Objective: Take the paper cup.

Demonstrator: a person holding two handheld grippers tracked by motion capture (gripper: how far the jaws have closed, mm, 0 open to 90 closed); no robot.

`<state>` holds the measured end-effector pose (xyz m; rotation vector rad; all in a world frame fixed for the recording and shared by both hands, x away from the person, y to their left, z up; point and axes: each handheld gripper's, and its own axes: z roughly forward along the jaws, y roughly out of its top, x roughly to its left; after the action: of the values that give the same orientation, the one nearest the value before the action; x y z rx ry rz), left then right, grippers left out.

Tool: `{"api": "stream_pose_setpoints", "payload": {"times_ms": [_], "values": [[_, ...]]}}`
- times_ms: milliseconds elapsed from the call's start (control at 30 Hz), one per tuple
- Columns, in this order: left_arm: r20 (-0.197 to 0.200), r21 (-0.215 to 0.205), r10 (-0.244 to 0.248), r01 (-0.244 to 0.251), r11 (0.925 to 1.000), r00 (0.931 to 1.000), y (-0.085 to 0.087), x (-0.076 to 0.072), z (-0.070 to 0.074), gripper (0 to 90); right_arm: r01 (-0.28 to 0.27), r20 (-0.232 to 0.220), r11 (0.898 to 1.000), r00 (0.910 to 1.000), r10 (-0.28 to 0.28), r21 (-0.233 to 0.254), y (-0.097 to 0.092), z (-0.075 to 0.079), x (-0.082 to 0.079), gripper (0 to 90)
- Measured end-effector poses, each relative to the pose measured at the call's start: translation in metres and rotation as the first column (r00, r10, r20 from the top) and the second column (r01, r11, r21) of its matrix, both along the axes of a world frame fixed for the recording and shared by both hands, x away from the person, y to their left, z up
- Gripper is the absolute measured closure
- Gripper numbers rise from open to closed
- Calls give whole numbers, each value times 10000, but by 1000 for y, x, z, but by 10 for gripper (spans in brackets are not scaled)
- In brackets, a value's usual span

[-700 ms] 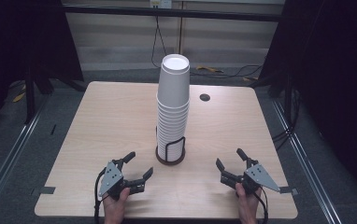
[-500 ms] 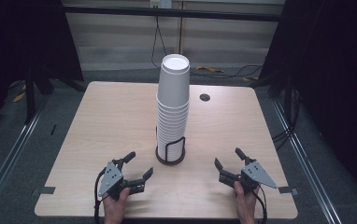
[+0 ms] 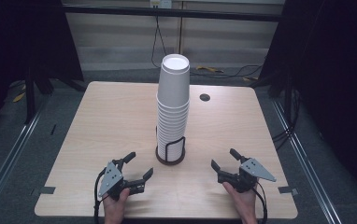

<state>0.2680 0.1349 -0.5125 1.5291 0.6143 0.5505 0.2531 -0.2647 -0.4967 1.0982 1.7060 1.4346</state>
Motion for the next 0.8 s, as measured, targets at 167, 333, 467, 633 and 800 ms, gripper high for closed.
{"api": "stream_pose_setpoints", "payload": {"times_ms": [167, 333, 467, 633, 800], "values": [[-179, -228, 40, -44, 9997, 9998, -1, -1, 0, 156, -562, 10, 9980, 9984, 562, 279, 4, 7, 0, 165], [-176, -218, 16, -20, 9998, 9998, -1, 0, 0, 155, -1016, -77, 9946, 9948, 1018, 221, 6, 17, 7, 174], [-29, -18, 7, -7, 10000, 10000, 1, 1, 0, 156, -1196, 5, 9926, 9928, 1196, 225, 9, 27, 14, 154], [-173, -214, 47, -51, 9998, 9998, -1, 0, 0, 155, -1428, -379, 9891, 9888, 1441, 351, 10, 42, 20, 144], [-37, -53, -40, 39, 10000, 10000, 1, 1, 0, 155, -1738, -604, 9844, 9827, 1753, 281, 13, 59, 25, 182]]}}
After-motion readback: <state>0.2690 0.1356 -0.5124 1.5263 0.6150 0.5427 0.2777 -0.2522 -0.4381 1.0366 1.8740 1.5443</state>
